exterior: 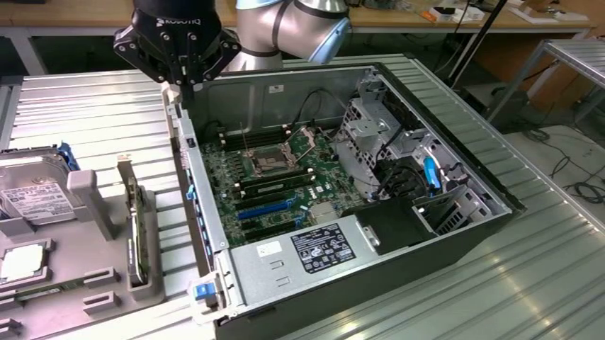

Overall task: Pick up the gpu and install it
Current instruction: 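Reach for the gpu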

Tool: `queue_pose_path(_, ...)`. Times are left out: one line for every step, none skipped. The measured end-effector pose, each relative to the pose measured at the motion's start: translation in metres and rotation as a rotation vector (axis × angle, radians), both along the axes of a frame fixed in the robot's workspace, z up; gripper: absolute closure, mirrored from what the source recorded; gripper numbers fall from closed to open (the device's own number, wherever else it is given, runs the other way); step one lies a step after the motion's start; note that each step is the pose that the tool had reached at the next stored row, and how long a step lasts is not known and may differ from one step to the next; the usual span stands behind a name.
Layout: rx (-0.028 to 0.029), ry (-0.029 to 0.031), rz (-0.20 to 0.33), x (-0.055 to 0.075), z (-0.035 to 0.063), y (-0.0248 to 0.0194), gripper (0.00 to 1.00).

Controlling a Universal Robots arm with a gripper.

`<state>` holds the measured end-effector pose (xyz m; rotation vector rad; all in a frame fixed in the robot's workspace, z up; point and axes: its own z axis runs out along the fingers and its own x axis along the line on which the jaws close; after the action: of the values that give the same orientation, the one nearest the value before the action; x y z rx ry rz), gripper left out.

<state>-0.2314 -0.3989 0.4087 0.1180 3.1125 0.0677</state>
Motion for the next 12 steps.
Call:
queue_pose_path(0.0000,0.0000,0.000,-0.001,-0.0001,0.0000,0.89)
queue_pose_path(0.0000,0.0000,0.000,-0.001,-0.0001,0.0000,0.89)
queue_pose_path(0.0000,0.0000,0.000,-0.002,-0.0002,0.0000,0.89)
queue_pose_path(0.0000,0.0000,0.000,-0.003,-0.0002,0.0000,0.89)
queue_pose_path(0.0000,0.0000,0.000,-0.004,-0.0003,0.0000,0.89)
queue_pose_path(0.0000,0.0000,0.000,-0.006,-0.0004,0.0000,0.89)
queue_pose_path(0.0000,0.0000,0.000,-0.006,-0.0005,0.0000,0.89)
queue_pose_path(0.0000,0.0000,0.000,-0.007,-0.0005,0.0000,0.89)
queue_pose_path(0.0000,0.0000,0.000,-0.008,-0.0006,0.0000,0.89)
queue_pose_path(0.0000,0.0000,0.000,-0.009,-0.0007,0.0000,0.89)
queue_pose_path(0.0000,0.0000,0.000,-0.010,-0.0007,0.0000,0.89)
queue_pose_path(0.0000,-0.0001,0.000,-0.012,-0.0010,0.0000,0.89)
